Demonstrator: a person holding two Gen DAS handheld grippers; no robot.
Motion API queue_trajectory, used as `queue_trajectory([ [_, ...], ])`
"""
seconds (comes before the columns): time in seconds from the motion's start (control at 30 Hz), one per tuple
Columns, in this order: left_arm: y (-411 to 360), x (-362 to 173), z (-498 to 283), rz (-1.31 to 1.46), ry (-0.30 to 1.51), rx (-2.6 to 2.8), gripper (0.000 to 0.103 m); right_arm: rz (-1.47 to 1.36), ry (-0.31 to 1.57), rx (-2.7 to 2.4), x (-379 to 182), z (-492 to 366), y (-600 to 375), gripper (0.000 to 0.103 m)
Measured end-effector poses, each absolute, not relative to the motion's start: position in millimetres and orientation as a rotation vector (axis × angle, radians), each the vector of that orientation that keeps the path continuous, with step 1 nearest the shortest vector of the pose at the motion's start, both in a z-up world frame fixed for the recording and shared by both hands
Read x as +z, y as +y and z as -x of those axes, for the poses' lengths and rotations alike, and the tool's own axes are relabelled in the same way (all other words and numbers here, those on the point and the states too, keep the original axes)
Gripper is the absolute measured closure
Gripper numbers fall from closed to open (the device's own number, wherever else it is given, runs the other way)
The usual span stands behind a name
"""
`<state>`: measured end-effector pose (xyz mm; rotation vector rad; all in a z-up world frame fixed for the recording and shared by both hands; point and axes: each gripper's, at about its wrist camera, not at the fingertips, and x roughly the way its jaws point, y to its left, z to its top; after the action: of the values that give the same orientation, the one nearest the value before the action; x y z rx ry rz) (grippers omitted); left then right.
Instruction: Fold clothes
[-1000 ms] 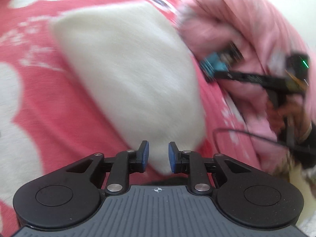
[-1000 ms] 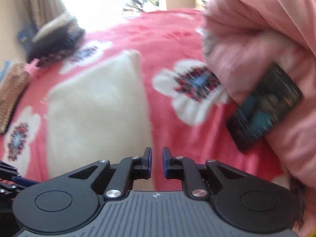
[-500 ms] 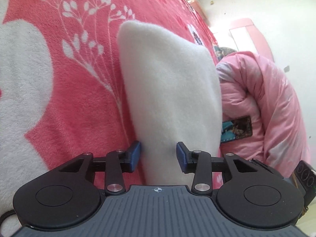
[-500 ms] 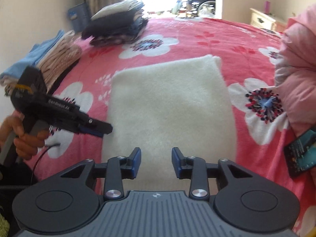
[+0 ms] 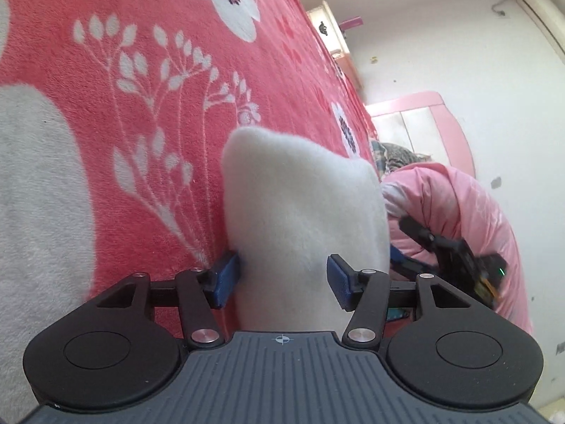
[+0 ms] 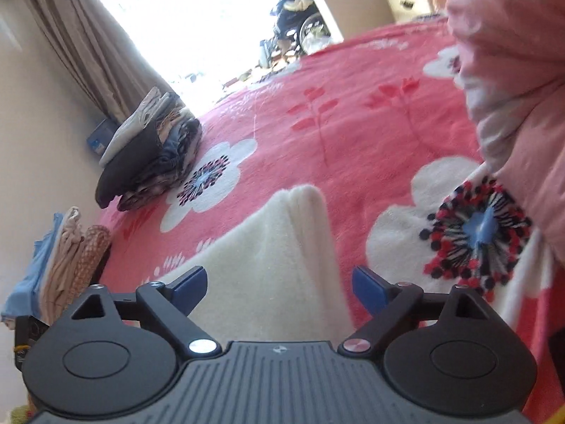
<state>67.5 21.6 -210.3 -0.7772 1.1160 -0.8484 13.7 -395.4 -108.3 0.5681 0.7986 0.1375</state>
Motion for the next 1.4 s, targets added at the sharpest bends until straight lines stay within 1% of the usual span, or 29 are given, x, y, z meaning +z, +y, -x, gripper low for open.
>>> queue_trajectory([
  [0.13,18.8,-218.9,-71.5,0.801,1.114,-0.877,0.047,-0.764,0.958,0.266,-158.6,-26.5,-408.9,0.008],
  [0.2,16.2,-223.1,-75.3,0.818,1.11,-0.889,0.046,-0.852,1.002,0.337,-181.4,-23.5,-407.6,0.005],
  [0.3,8.5,-225.8,-79.9,0.822,1.092,-0.906,0.046,-0.897,0.946,0.378,-189.1,-19.8,-404.3,0.005],
  [0.33,5.5,-226.1,-81.5,0.825,1.082,-0.917,0.043,-0.908,0.935,0.387,-191.1,-20.1,-403.0,0.006],
  [0.37,3.2,-225.5,-83.1,0.833,1.076,-0.926,0.043,-0.917,0.929,0.399,-192.0,-21.0,-402.8,0.007],
  [0.43,0.4,-225.9,-88.0,0.883,1.065,-0.944,0.043,-0.951,0.916,0.406,-192.5,-21.5,-405.4,0.015],
  [0.5,3.3,-226.2,-94.4,0.964,1.064,-0.951,0.043,-0.987,0.902,0.407,-192.7,-21.5,-407.2,0.02],
  [0.6,12.0,-218.7,-106.0,1.027,1.037,-0.953,0.044,-1.037,0.877,0.415,-190.0,-24.8,-404.4,0.023],
  [0.7,23.8,-203.7,-125.1,1.055,1.0,-0.951,0.044,-1.089,0.843,0.447,-184.3,-41.4,-390.6,0.023],
  [0.83,39.5,-175.5,-168.6,0.963,0.983,-0.908,0.044,-1.201,0.792,0.48,-181.6,-72.8,-365.5,0.023],
  [0.93,51.3,-174.6,-201.9,0.924,1.023,-0.822,0.043,-1.286,0.752,0.509,-186.0,-95.7,-346.5,0.023],
  [1.07,55.7,-205.3,-221.3,0.878,1.141,-0.717,0.042,-1.267,0.802,0.409,-208.9,-114.0,-335.5,0.023],
  [1.1,58.5,-208.8,-220.2,0.898,1.15,-0.72,0.042,-1.262,0.822,0.38,-214.4,-115.1,-336.7,0.027],
  [1.13,63.1,-208.9,-217.9,0.921,1.146,-0.723,0.042,-1.282,0.823,0.378,-215.9,-112.5,-340.4,0.027],
  [1.17,67.3,-206.4,-214.6,0.928,1.134,-0.722,0.041,-1.293,0.824,0.377,-212.3,-107.8,-344.6,0.026],
  [1.23,77.9,-203.3,-204.3,0.939,1.114,-0.71,0.041,-1.313,0.826,0.371,-204.8,-98.2,-353.2,0.015],
  [1.27,83.4,-202.4,-197.1,0.945,1.118,-0.702,0.041,-1.317,0.824,0.358,-199.3,-91.4,-358.5,0.013],
  [1.33,90.4,-199.0,-182.4,0.933,1.133,-0.687,0.041,-1.293,0.799,0.328,-182.5,-74.8,-368.4,0.011],
  [1.4,94.7,-192.3,-163.2,0.908,1.145,-0.69,0.04,-1.182,0.763,0.283,-155.9,-56.2,-371.8,0.012],
])
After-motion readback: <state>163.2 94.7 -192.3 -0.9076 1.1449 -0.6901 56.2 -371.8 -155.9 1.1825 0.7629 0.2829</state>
